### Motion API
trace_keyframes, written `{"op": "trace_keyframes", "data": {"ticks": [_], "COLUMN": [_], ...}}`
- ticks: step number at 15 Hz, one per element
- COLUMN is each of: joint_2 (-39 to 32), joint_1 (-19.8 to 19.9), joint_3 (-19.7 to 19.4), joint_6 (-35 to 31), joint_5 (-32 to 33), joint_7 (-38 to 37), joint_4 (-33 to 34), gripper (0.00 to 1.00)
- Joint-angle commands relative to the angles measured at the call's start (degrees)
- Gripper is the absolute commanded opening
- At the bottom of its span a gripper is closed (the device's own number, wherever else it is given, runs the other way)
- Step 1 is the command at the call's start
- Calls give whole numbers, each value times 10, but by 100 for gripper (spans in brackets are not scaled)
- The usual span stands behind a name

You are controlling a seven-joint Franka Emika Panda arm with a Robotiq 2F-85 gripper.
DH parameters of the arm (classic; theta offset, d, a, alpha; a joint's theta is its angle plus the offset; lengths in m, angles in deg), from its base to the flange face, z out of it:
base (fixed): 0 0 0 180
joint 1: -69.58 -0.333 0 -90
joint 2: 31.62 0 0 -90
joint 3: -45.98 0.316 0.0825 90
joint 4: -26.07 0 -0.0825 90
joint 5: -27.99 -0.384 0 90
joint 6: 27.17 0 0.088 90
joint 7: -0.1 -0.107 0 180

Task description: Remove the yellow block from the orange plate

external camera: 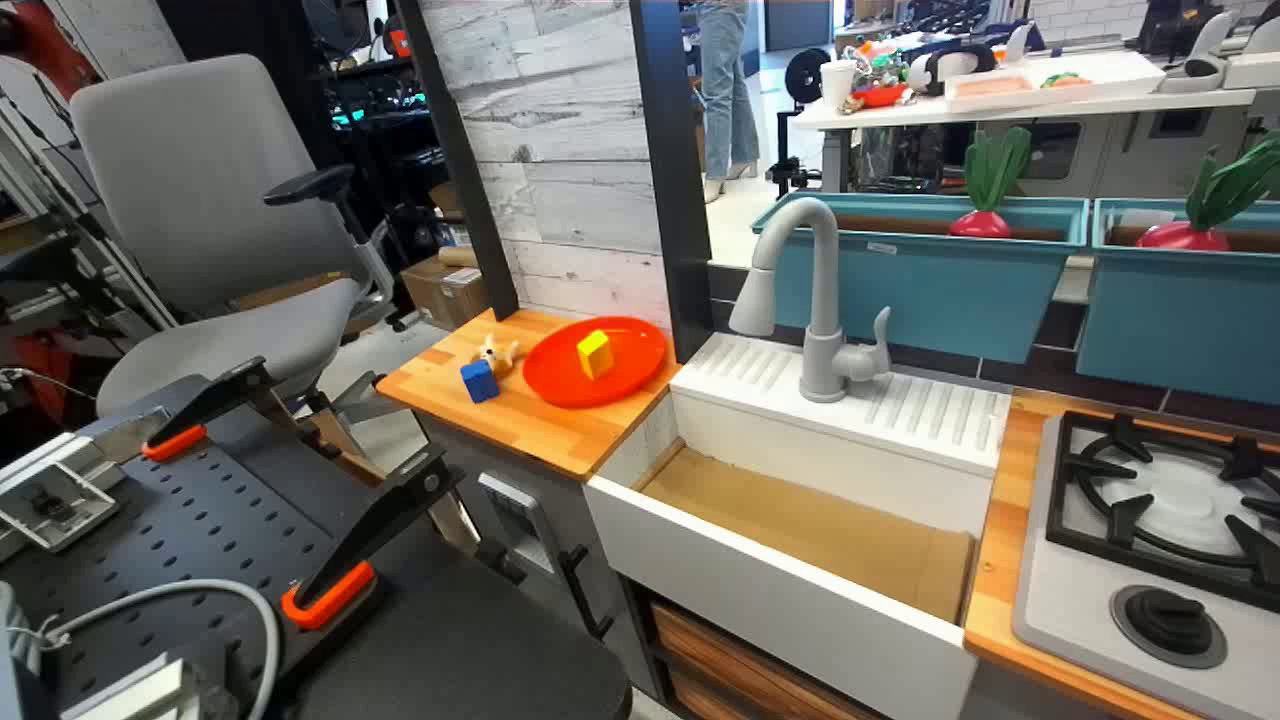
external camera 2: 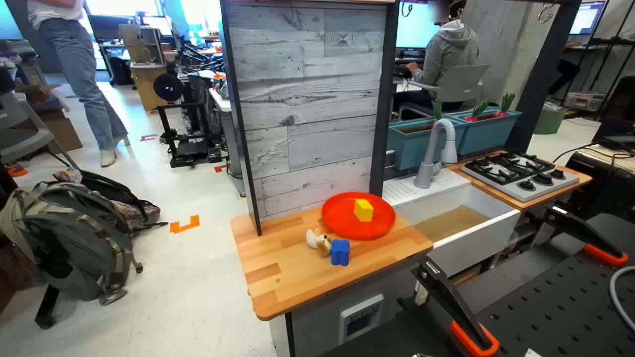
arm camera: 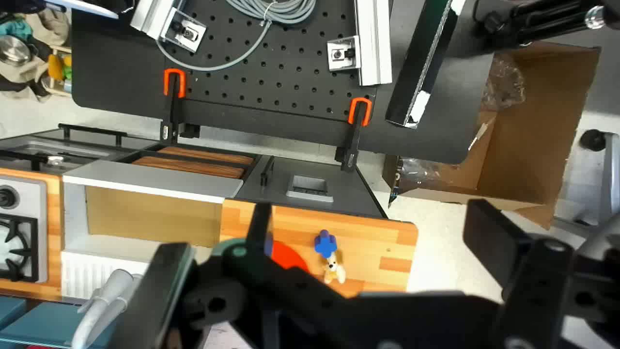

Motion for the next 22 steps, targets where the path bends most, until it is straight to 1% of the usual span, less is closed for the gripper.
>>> {"op": "trace_keyframes", "data": {"ticks": [1,16,19,22], "joint_2": [0,0,-36,-96], "joint_1": [-1,-1,8,19], "joint_3": [-1,-1,-1,-8], "joint_6": [1,1,-53,-159], "joint_5": [0,0,0,-4], "joint_7": [0,0,-9,-14], "joint_4": [2,2,-8,-19], "gripper": [100,100,100,100]}}
